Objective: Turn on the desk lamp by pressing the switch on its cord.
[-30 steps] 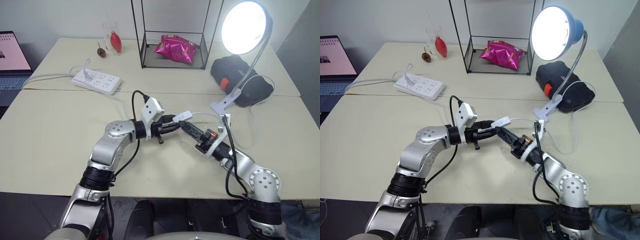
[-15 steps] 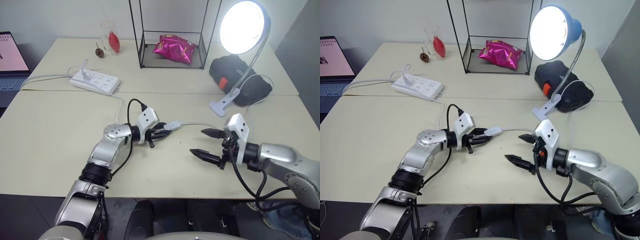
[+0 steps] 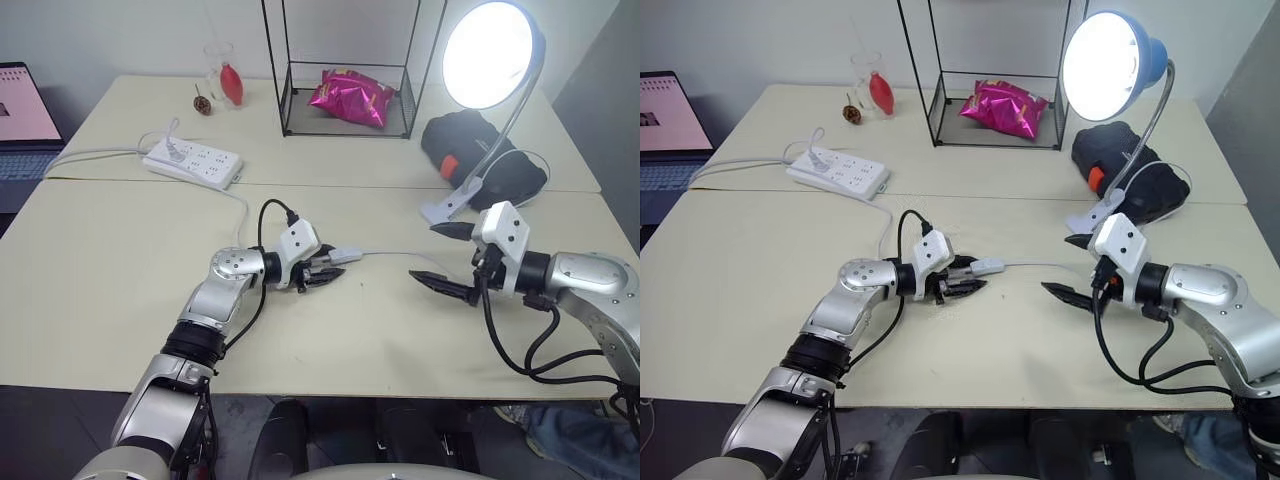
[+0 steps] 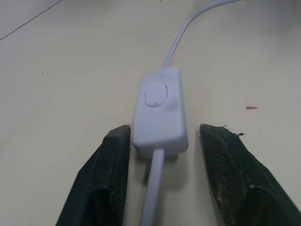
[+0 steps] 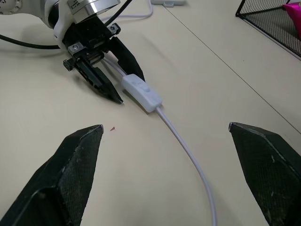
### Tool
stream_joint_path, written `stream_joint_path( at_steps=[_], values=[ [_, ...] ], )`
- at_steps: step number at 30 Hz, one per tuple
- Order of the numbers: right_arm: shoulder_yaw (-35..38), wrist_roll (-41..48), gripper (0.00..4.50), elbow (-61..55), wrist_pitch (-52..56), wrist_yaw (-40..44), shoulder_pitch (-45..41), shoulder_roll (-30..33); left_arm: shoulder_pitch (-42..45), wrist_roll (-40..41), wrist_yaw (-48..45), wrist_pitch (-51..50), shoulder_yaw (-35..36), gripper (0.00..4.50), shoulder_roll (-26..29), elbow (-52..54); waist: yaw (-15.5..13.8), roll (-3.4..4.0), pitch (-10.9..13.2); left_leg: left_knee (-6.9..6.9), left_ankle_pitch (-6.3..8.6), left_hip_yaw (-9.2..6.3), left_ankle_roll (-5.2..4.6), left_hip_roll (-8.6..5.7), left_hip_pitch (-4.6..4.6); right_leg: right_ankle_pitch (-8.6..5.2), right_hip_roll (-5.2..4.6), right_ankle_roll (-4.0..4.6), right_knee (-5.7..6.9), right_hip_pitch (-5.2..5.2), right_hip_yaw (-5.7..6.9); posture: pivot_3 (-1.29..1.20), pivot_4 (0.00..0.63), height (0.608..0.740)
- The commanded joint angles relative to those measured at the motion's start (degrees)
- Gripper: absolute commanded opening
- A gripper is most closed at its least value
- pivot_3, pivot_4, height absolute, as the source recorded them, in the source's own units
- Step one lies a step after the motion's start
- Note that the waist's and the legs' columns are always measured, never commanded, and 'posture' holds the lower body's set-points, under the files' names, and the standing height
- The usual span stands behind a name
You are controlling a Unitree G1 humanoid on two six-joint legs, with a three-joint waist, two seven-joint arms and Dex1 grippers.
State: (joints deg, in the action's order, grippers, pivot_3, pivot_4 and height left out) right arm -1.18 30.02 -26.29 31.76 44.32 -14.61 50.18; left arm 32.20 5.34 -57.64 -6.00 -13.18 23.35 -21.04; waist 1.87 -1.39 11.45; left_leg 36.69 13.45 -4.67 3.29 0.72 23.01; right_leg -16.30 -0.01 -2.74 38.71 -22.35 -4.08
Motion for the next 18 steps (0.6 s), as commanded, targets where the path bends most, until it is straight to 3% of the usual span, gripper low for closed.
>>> stream_joint_path(
  at_steps=[1, 6, 11, 18],
  values=[
    [0.9, -1.5, 4.5, 0.8, -1.8, 2.1, -1.3, 0.0, 0.1, 2.3, -0.8, 0.1, 2.1, 3.36, 0.3, 2.7, 0.0, 0.0, 0.0, 0.01, 0.0, 0.0, 0.0, 0.0, 0.0, 0.0, 0.0, 0.0, 0.0, 0.0, 0.0, 0.0, 0.15, 0.74],
    [0.6, -2.8, 4.5, 2.6, -2.7, 4.0, -2.5, -0.6, -1.0, 5.3, 0.5, -3.6, 6.0, 4.33, 2.2, 9.9, 0.1, -0.01, 0.0, 0.01, 0.0, 0.0, 0.0, 0.02, -0.01, 0.0, -0.01, 0.0, 0.04, -0.01, 0.0, 0.0, 0.15, 0.74],
    [1.8, -3.7, 4.5, 5.1, -6.0, 7.0, -3.1, -0.7, -4.4, 10.8, 3.9, -16.6, 13.0, 4.33, 7.3, 24.4, 0.2, -0.02, 0.0, 0.02, 0.0, -0.01, 0.0, 0.03, -0.03, 0.0, -0.02, 0.0, 0.1, 0.0, 0.0, 0.0, 0.15, 0.74],
    [5.3, -3.6, 4.5, 8.9, -11.6, 12.5, -1.7, 0.0, -16.1, 14.2, 4.0, -23.8, 23.3, 4.33, 19.3, 37.2, 0.2, -0.02, 0.1, -0.03, 0.01, -0.01, 0.01, 0.05, -0.1, -0.02, -0.05, 0.03, 0.13, 0.01, 0.02, 0.0, 0.15, 0.74]
  ],
)
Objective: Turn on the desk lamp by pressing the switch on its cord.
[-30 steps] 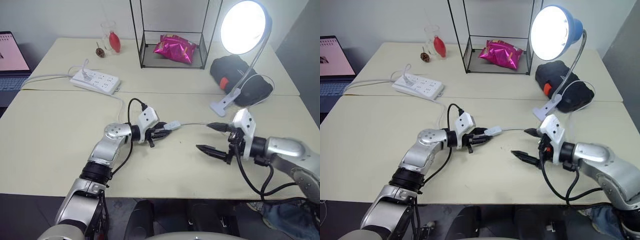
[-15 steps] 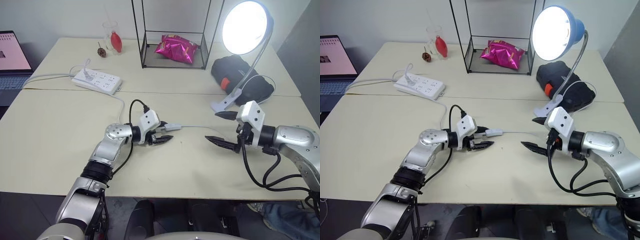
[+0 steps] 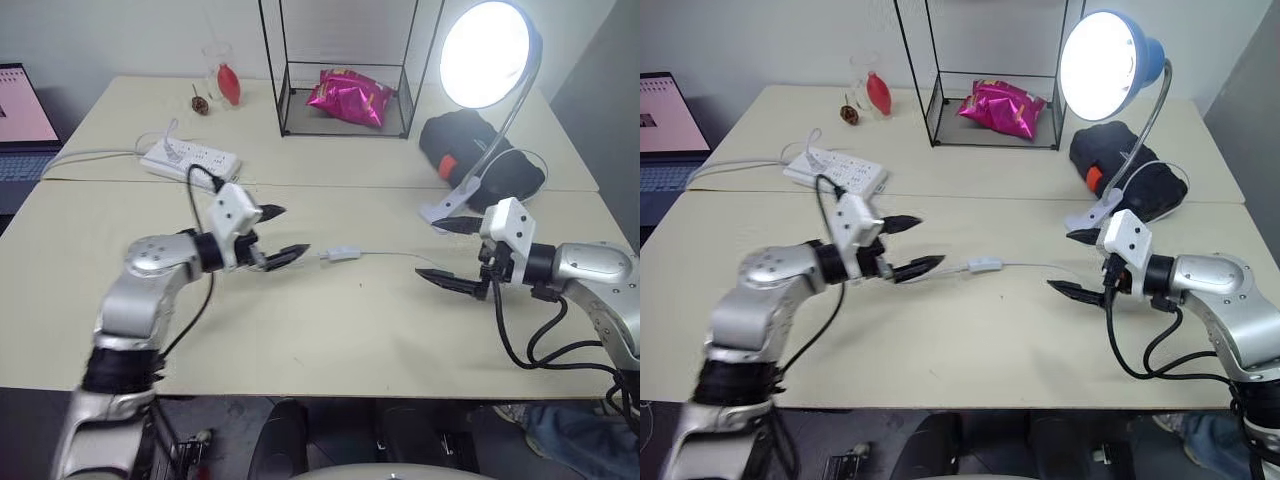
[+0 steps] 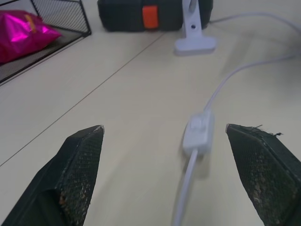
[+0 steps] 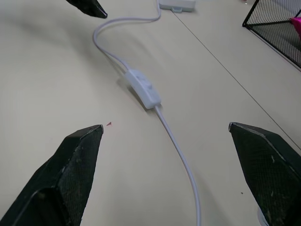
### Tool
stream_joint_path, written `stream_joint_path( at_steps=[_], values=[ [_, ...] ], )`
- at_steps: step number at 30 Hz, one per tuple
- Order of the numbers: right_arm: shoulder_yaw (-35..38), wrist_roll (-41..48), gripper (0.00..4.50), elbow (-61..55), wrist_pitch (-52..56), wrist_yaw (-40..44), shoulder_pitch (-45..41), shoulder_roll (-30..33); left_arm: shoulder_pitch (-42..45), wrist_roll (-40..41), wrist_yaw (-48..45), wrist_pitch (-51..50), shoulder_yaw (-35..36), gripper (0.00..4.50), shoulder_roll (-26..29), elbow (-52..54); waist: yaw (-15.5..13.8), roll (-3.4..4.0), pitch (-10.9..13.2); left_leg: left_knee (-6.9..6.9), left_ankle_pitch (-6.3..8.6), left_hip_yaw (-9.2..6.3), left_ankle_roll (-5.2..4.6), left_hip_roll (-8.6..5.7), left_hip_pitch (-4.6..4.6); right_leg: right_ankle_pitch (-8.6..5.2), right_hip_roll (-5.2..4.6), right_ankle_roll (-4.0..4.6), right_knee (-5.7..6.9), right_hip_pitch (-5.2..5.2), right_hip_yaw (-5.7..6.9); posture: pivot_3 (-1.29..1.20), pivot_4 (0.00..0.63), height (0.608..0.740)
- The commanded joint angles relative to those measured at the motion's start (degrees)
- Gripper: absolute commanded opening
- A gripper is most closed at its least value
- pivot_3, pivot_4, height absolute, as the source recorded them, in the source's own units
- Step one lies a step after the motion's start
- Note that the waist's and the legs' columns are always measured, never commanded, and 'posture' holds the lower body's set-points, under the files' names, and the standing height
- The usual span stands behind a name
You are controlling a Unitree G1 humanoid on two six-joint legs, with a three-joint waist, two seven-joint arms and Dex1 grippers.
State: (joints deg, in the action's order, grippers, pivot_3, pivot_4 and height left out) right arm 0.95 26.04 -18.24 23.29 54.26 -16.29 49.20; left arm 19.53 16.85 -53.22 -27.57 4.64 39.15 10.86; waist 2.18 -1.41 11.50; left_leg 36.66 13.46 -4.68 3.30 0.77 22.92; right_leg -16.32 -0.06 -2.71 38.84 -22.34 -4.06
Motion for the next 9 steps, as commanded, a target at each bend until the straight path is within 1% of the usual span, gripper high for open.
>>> stream_joint_path(
  at_steps=[1, 4, 9],
  values=[
    [3.5, 0.4, 4.5, 1.4, -3.6, 3.3, 0.0, 1.1, -4.8, 3.2, -0.6, -2.8, 6.6, 4.33, 4.6, 6.2, -0.1, -0.03, 0.0, 0.01, 0.0, 0.0, 0.0, -0.01, 0.0, 0.0, -0.01, 0.0, 0.0, 0.0, 0.01, 0.0, 0.15, 0.74],
    [4.4, 0.5, 4.5, 3.5, -4.5, 5.3, -0.5, 1.6, -8.0, 4.3, -0.2, -3.3, 9.3, 4.33, 6.4, 7.7, -0.3, -0.02, 0.0, 0.04, 0.0, 0.02, 0.0, 0.0, -0.01, -0.01, -0.06, 0.01, 0.0, 0.02, 0.0, 0.0, 0.15, 0.74],
    [4.3, 0.0, 4.5, 6.5, -5.2, 7.3, -2.8, 1.8, -10.2, 6.8, 0.3, -5.0, 10.9, 4.33, 7.0, 9.7, -0.5, -0.02, 0.0, 0.16, 0.0, 0.05, 0.0, -0.01, -0.01, 0.0, -0.1, -0.01, 0.0, 0.06, -0.02, 0.0, 0.15, 0.74]
  ],
)
